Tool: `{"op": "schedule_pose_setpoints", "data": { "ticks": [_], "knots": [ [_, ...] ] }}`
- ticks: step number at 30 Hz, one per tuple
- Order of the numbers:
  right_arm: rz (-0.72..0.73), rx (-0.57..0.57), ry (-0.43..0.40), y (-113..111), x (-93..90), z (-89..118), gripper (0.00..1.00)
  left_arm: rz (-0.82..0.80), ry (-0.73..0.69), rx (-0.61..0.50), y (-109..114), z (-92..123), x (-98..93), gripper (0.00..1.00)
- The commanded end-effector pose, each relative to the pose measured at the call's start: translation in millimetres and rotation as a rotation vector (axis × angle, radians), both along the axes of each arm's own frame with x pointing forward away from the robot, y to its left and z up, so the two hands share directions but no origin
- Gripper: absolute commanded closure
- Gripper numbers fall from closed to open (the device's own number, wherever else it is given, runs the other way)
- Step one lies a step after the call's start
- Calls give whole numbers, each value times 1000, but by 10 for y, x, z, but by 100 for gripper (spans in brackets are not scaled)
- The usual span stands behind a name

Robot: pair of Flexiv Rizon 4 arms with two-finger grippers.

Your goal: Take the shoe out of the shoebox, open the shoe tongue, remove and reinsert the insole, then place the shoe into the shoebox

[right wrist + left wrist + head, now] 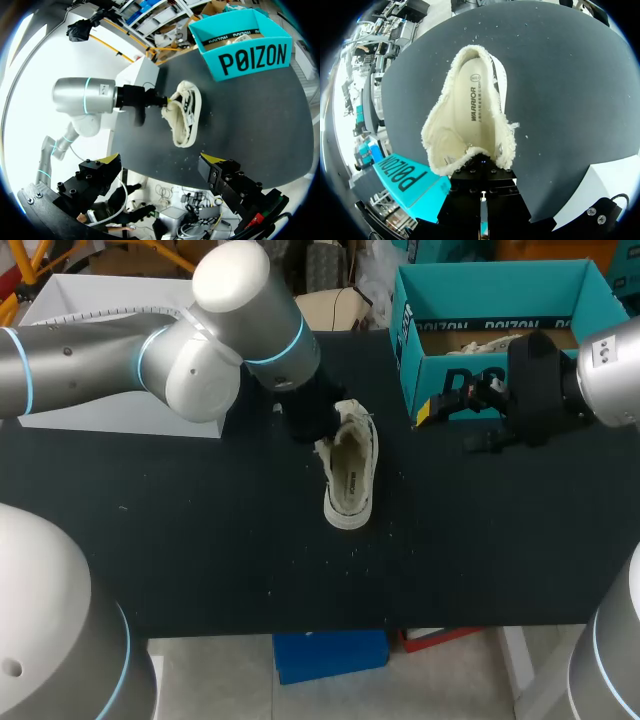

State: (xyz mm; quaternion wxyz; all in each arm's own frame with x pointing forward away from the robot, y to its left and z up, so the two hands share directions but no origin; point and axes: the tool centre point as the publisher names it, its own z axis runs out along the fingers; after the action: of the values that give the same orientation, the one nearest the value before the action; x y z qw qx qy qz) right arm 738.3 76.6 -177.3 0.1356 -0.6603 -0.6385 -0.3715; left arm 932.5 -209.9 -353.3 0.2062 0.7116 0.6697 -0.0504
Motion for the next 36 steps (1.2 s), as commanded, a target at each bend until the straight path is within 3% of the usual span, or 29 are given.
{"op": "schedule_pose_setpoints", "data": {
  "ticks": [1,8,15,24,28,36],
  "knots": [
    [-1,-2,0,2,-5,0,0,-20,6,-12,43,-28,-98,100],
    [-1,-2,0,2,-5,0,0,-100,-13,-5,155,285,-316,100],
    [-1,-2,0,2,-5,0,0,-79,-76,-6,218,459,-153,100],
    [-1,-2,0,2,-5,0,0,-30,-121,-69,-28,299,172,100],
    [-1,-2,0,2,-5,0,0,-51,-107,-73,-176,173,176,100],
    [-1,-2,0,2,-5,0,0,-84,-55,-62,-299,2,-8,100]
  ]
}}
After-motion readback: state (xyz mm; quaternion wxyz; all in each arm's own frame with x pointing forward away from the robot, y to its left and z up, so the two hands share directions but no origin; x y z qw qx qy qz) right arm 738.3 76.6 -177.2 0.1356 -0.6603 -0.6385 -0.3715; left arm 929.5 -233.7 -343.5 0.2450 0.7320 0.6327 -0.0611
